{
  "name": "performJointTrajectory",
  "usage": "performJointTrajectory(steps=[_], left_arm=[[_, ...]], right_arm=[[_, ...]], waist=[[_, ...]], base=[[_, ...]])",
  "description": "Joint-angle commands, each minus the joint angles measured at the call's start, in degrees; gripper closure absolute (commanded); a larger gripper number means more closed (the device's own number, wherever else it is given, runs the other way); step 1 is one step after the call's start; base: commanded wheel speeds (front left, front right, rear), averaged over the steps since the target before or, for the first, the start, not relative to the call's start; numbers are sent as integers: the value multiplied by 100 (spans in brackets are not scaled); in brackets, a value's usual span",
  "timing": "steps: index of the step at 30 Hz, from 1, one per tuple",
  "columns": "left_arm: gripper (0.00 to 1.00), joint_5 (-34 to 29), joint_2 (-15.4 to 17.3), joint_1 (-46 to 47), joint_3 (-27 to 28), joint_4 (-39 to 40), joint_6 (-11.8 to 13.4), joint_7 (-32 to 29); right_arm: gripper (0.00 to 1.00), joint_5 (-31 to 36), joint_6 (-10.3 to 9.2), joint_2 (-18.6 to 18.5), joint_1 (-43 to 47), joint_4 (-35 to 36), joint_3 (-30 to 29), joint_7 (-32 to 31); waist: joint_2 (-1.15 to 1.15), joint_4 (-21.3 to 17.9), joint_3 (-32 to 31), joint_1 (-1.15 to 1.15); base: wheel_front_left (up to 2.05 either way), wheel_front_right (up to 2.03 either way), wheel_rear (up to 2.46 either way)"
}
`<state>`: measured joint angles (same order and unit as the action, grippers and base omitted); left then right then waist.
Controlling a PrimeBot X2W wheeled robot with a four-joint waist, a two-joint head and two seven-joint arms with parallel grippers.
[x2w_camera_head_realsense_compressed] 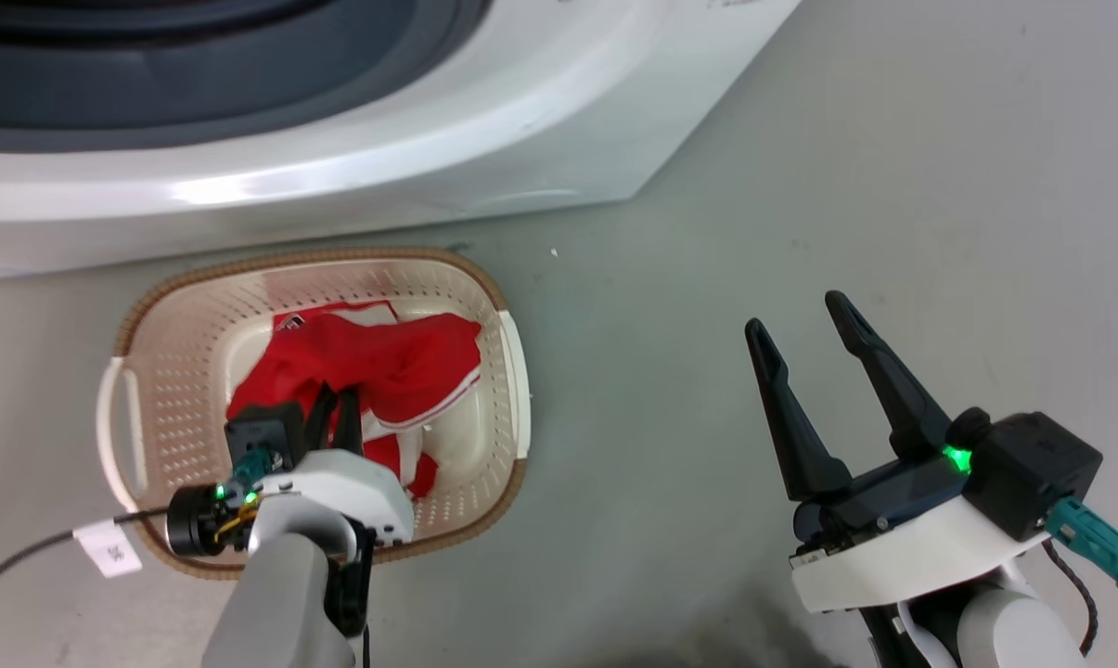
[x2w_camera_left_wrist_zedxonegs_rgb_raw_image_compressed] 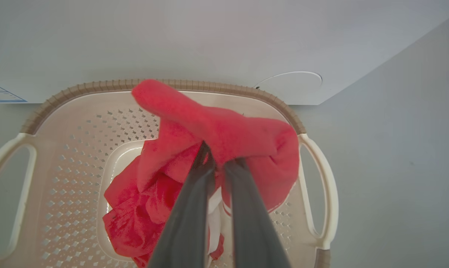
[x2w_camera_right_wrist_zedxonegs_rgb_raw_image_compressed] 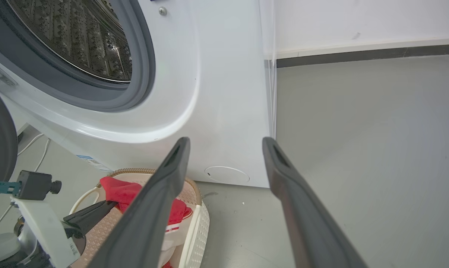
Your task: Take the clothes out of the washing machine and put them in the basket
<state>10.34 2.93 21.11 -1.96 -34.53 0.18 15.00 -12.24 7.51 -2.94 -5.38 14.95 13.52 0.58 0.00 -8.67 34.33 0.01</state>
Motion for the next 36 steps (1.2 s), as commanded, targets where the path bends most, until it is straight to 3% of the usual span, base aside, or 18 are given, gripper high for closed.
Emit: performJointTrajectory(steps=[1,10,17,18,19,20,36], left_arm=[[100,-38,5,256,47,-194,12,26],[100,-192,240,900,274,-1263,108,21],[100,-177,357,1114,401,-1977,156,21],[76,-180,355,1125,417,-2026,187,21],[30,-171,342,1111,441,-2069,213,21],[0,-164,317,1086,455,-2106,226,21],[0,-8,-8,214,203,-935,17,21]], right_arm=[[0,-55,-4,12,-158,-30,26,58],[0,-202,-4,13,-474,-262,224,251],[0,-288,-4,12,-559,-450,284,376],[0,-295,-4,12,-548,-483,276,392],[0,-297,-4,11,-543,-517,262,403],[0,-279,-4,12,-544,-542,256,409],[0,46,-4,11,-43,-511,-117,41]], waist=[[0,-198,439,-1],[0,-510,920,-1],[0,-618,953,-1],[0,-609,915,-1],[0,-588,861,-1],[0,-561,792,-1],[0,262,-1082,-1]], base=[[0,0,0],[0,0,0],[0,0,0],[0,0,0],[0,0,0],[0,0,0],[0,0,0]])
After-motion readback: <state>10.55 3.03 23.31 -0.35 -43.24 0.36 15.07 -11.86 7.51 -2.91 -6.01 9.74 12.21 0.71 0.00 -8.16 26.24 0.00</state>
